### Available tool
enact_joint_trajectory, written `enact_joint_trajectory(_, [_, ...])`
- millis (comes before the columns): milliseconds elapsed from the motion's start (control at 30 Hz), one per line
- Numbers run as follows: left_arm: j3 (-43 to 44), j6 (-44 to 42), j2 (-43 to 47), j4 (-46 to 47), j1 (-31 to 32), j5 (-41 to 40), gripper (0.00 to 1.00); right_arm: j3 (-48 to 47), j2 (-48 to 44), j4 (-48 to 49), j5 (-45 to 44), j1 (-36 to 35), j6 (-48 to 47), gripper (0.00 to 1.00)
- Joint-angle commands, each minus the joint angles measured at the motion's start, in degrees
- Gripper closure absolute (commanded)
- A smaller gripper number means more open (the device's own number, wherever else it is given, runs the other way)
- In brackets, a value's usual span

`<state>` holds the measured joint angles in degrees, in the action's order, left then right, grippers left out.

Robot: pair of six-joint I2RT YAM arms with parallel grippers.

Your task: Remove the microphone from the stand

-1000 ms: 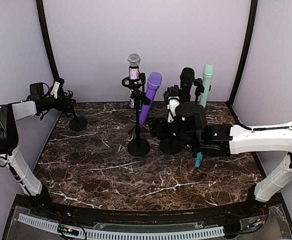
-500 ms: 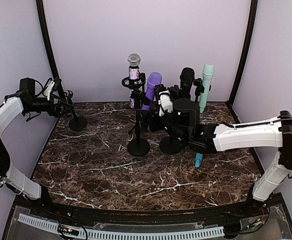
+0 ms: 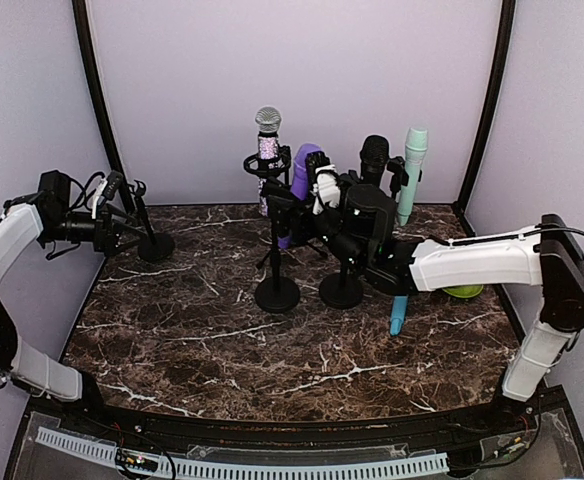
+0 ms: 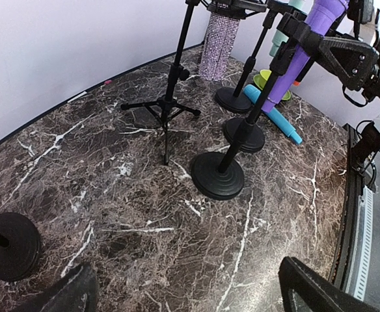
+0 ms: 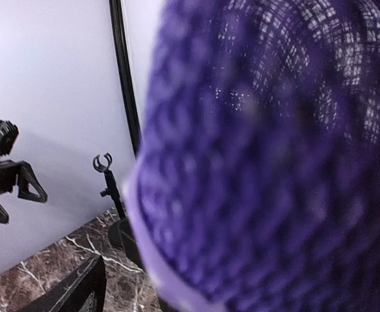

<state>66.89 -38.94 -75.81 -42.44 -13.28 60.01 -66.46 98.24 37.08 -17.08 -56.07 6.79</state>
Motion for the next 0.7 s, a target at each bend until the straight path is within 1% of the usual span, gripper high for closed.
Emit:
enact_joint_trajectory(0, [-1.7,-1.3,2.3,-1.8,-0.2,3.7,0.01,-3.8,1.2,3.2,5.8,-0.1,0.5,0.18])
enact_joint_trajectory(100, [-2.0,-0.7,2.6,-1.0,-0.1,4.0,0.01,-4.5,2.1,2.4,5.1,-0.9,1.2,0.25])
enact_joint_trajectory(200, [-2.0,0.4,3.0,-0.2,0.0,4.0,0.01,-5.2,2.9,1.4,2.1,-2.6,0.5,0.35])
enact_joint_trajectory(367, [-2.2,1.8,4.1,1.0,0.5,3.8,0.01,-5.8,3.8,1.8,-7.6,-6.0,-2.4,0.51])
enact_joint_trajectory(467, [-2.5,2.7,4.9,1.7,1.1,4.0,0.01,-6.0,4.4,3.3,-12.5,-8.0,-4.4,0.58])
enact_joint_trajectory(567, [-2.6,3.4,5.8,2.1,2.7,3.8,0.01,-7.1,5.4,4.2,-17.2,-10.1,-5.8,0.65])
enact_joint_trajectory(667, [-2.5,3.5,6.7,1.9,6.3,3.0,0.02,-8.2,6.2,6.1,-19.0,-12.4,-7.5,0.70])
